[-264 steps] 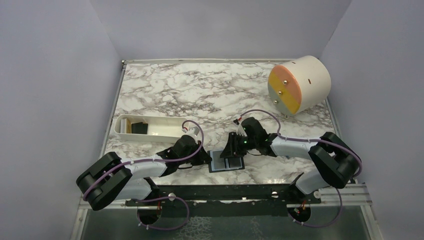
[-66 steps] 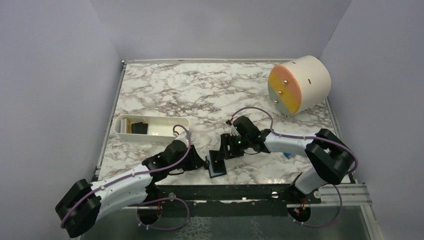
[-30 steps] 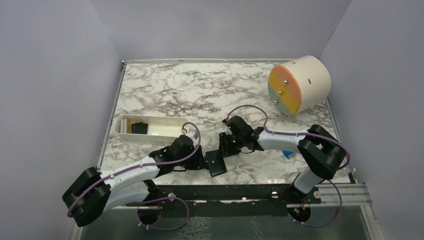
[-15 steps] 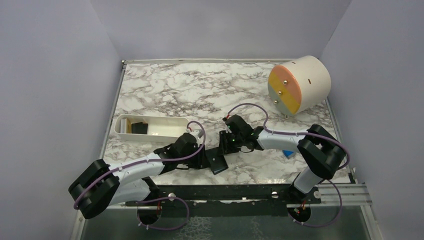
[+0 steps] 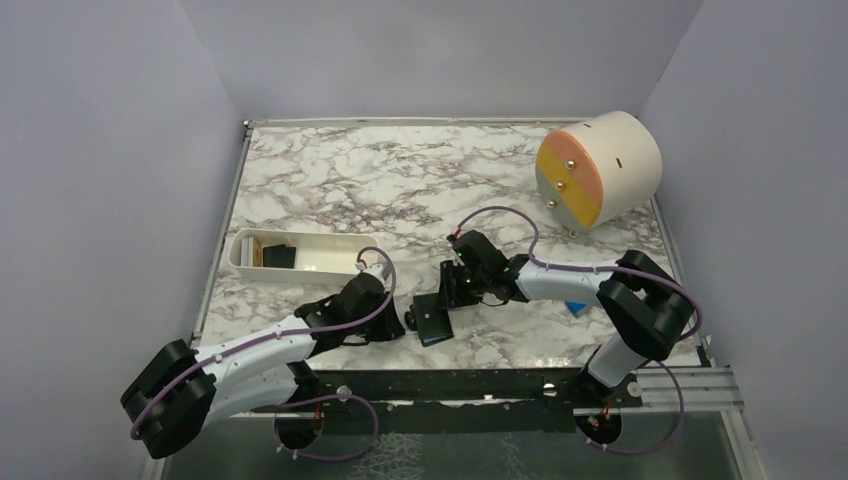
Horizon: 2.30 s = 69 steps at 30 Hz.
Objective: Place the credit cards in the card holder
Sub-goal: Close the card holder at the center of the board.
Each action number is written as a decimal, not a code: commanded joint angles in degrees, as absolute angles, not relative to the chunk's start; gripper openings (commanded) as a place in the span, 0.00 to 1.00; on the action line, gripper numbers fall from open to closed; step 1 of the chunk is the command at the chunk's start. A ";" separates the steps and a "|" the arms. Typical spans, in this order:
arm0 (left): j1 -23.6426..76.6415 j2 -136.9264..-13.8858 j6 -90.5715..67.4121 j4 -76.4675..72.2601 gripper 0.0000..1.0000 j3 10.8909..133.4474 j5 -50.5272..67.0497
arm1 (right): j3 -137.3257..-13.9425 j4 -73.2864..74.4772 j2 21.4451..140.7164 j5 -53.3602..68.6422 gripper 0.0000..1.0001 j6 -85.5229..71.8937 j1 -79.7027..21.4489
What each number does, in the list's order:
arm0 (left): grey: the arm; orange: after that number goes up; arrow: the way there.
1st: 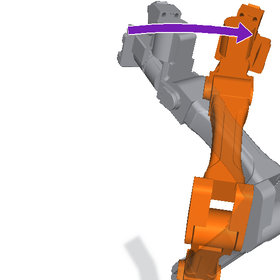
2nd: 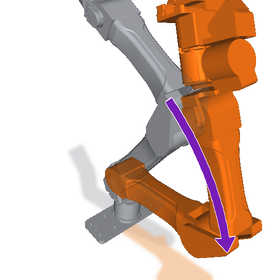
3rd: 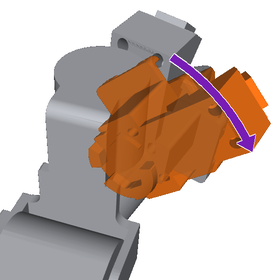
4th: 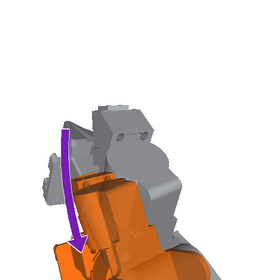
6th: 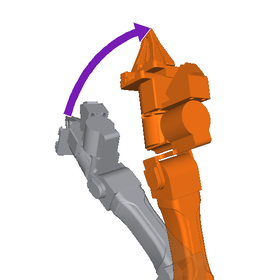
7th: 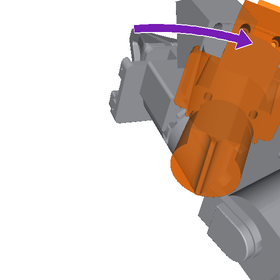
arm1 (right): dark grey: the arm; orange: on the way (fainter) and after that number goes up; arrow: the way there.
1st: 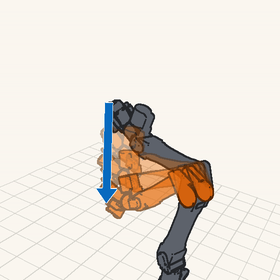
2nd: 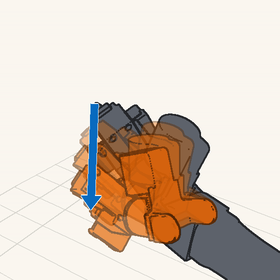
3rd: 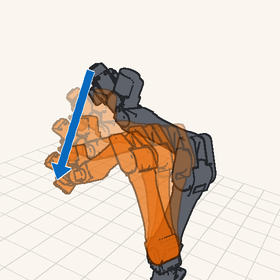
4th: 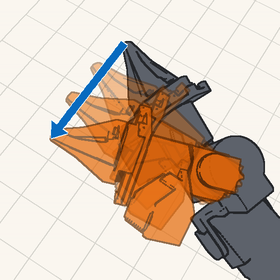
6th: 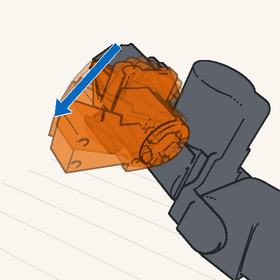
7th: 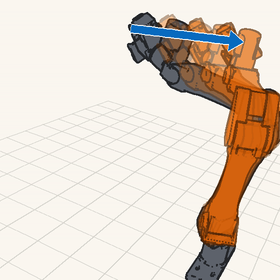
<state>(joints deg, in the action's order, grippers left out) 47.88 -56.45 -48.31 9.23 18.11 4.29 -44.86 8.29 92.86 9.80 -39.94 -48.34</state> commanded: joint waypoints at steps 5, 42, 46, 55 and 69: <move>48.06 -51.67 -50.19 8.24 0.32 16.50 3.53 | -42.55 13.11 93.50 4.14 0.34 -37.79 -48.14; 47.07 -49.08 -59.51 -2.23 0.22 10.62 5.00 | -52.67 19.89 94.55 10.84 0.32 -35.92 -53.41; 46.93 -50.98 -58.98 -5.05 0.20 10.81 5.71 | -52.61 19.81 96.66 10.03 0.31 -35.78 -54.38; 46.76 -54.78 -57.97 -9.59 0.18 11.76 7.16 | -51.47 19.01 96.18 8.24 0.30 -35.83 -55.28; 46.76 -60.38 -55.35 -14.04 0.17 12.80 11.98 | -47.75 10.16 96.10 9.82 0.26 -38.28 -55.28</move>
<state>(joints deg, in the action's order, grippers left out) 46.94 -58.46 -57.17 -11.25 11.40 8.78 -50.41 14.17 93.82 9.56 -36.86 -54.02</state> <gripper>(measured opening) 0.175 0.260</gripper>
